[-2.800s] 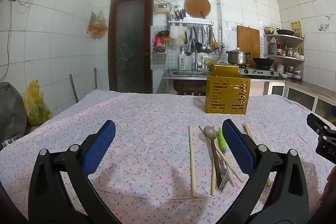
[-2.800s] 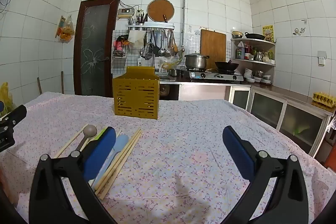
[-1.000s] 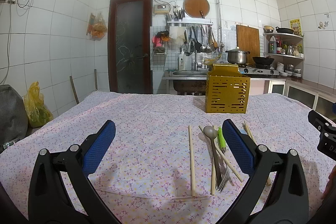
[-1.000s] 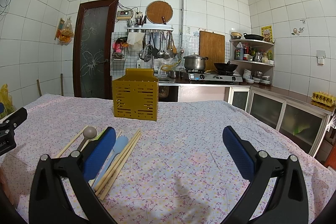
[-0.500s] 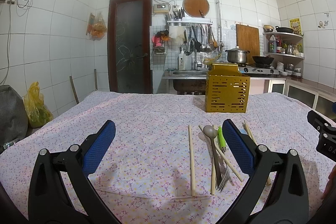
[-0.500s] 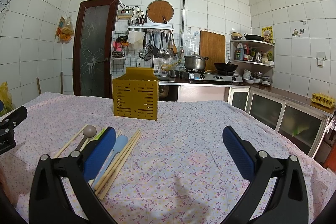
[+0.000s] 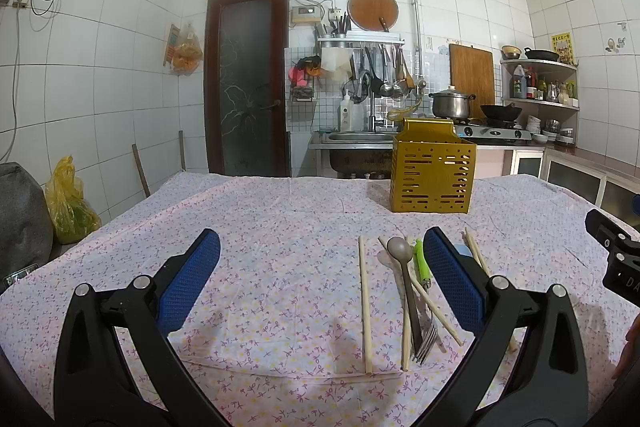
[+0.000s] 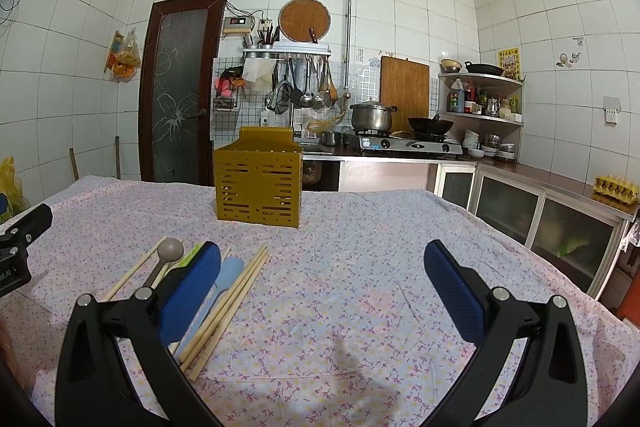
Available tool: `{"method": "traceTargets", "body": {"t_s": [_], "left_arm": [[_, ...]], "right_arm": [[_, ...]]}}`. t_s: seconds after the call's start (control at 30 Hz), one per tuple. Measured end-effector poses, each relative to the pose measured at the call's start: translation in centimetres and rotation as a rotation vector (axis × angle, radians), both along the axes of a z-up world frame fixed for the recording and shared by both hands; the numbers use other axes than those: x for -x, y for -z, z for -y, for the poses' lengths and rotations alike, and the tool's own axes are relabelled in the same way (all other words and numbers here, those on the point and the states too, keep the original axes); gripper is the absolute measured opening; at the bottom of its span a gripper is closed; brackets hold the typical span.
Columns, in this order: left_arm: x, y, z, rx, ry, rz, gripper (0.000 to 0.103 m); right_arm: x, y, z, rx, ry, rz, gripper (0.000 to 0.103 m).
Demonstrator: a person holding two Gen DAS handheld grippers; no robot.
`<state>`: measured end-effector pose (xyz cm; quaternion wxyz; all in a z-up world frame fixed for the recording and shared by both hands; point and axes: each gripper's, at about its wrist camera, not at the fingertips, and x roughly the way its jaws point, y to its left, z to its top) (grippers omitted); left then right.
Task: Organize utensils
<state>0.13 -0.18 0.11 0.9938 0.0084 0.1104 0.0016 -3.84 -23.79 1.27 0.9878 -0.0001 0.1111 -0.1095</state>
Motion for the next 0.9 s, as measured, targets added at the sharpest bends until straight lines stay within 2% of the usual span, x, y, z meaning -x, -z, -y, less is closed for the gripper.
{"method": "traceTargets", "body": {"t_s": [0.6, 0.9], "left_arm": [[-0.16, -0.11, 0.01, -0.016, -0.002, -0.001, 0.098], [-0.08, 0.01, 0.10, -0.016, 0.003, -0.006, 0.098]], "right_arm": [[-0.63, 0.79, -0.87, 0.010, -0.027, -0.012, 0.099], [-0.60, 0.95, -1.01, -0.005, -0.094, -0.019, 0.099]]}}
